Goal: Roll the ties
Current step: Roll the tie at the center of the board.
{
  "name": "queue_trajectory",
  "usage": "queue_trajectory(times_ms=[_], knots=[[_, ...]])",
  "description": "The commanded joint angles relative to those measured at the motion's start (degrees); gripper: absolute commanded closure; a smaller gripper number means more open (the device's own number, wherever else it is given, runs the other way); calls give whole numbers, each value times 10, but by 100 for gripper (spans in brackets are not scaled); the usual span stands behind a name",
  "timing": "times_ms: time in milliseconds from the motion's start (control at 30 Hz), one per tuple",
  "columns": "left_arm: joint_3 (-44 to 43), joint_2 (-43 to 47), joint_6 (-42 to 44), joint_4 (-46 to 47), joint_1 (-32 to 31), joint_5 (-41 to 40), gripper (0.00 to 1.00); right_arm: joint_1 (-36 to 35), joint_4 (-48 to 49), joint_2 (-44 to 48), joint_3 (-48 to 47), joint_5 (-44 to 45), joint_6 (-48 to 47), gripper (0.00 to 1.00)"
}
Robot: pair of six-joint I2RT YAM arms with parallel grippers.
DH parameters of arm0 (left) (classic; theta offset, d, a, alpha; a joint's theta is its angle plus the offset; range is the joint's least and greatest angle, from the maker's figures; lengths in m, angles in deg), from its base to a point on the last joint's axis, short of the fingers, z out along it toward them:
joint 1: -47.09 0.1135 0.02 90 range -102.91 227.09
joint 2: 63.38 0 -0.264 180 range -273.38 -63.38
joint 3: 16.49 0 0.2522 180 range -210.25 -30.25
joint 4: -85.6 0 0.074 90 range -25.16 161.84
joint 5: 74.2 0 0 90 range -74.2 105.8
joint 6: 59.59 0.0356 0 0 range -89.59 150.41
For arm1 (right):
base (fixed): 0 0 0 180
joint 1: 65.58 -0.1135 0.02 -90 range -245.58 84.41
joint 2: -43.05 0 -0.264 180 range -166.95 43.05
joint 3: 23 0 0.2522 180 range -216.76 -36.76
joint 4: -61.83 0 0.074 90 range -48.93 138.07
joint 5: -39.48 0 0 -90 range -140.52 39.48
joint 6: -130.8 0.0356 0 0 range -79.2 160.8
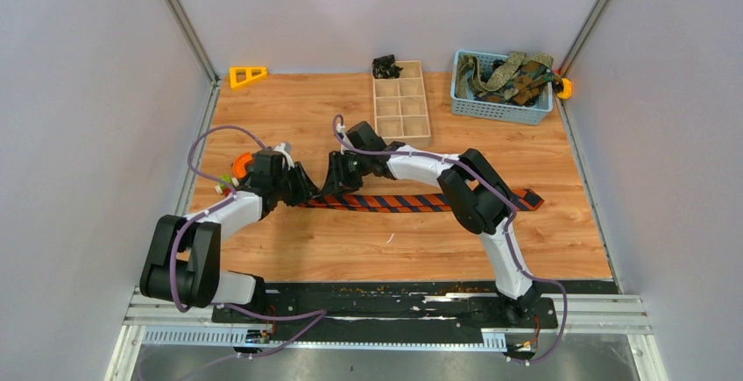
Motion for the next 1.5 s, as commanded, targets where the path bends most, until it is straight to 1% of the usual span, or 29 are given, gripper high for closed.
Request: queue_trajectory(times_ms=[0,33,100,167,400,667,900,1200,1333,1467], knots=[[6,16,-11,28,-3,-5,78,-7,34,4,-29,-14,18,64],[7,15,-11,30,-3,-5,84,-7,33,2,-30,-13,20,64],[7,14,-12,31,-3,-4,94,-6,33,0,-31,-13,23,64],[10,13,-12,33,-4,-3,100,-7,33,-1,-33,-11,25,64],[11,14,-12,36,-3,0,100,-8,13,-11,-41,7,27,65],[12,14,-11,38,-3,1,100,-12,-9,-26,-52,19,25,69],[15,12,-12,43,-3,4,100,-16,-6,-38,-58,16,26,70],[16,16,-14,47,-3,5,100,-19,-3,-47,-56,14,28,82],[16,17,-15,49,-3,8,100,-21,-2,-51,-56,13,29,85],[17,20,-18,53,-3,10,100,-21,0,-54,-57,13,29,93]])
